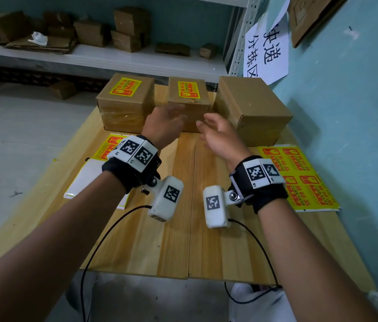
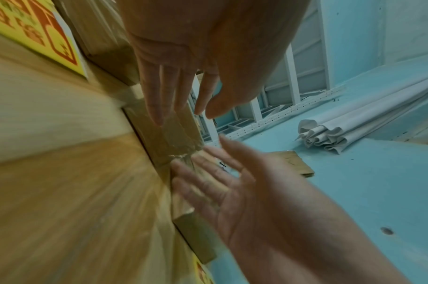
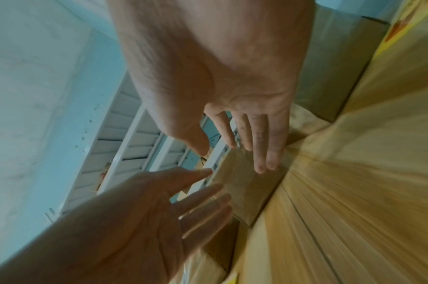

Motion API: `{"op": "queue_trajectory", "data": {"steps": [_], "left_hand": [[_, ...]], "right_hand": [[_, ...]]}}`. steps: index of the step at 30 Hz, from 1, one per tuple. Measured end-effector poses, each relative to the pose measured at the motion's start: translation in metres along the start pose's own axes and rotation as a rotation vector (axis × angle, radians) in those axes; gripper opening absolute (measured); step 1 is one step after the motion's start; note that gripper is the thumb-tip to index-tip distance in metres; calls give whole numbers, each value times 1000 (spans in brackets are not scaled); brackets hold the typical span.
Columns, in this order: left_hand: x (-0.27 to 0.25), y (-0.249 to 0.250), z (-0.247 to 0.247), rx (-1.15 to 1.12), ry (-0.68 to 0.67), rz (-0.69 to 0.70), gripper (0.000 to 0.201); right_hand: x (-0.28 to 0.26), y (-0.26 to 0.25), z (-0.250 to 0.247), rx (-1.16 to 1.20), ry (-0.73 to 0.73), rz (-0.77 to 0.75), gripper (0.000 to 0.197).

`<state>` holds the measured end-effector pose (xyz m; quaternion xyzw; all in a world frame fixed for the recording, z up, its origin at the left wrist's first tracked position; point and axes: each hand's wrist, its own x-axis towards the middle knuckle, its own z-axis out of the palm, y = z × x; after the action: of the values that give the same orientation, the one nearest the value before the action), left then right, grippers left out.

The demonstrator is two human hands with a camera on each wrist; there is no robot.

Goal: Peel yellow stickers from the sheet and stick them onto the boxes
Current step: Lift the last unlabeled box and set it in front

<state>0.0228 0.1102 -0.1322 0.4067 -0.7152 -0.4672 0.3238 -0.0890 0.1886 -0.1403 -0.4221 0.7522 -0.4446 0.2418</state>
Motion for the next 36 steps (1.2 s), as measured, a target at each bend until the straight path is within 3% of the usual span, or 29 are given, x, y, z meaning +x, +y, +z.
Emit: {"op": "queue_trajectory", "data": {"steps": [5,8,14,20,27,36], "left_hand": [[-10,17,14,-134,-120,-12,35],[-16,26,28,-274,-238,-89,35],[-19,25,55,-338,-246,-141,41],[-22,24,68,-350,-301,-163,39],[-27,25,84,-306,-371,-153,41],[-25,25,78,-325,-344,-158,48]], "right_hand": [[-6,-17,-39,88,235,-93,34],[-7,-9,-69,165,399,-95,27],[1,26,-110,164,605,9,33],[1,45,-125,181,500,134,55],[-1,57,-126,233,391,142,42],[-6,58,-127,241,478,150,42]]}}
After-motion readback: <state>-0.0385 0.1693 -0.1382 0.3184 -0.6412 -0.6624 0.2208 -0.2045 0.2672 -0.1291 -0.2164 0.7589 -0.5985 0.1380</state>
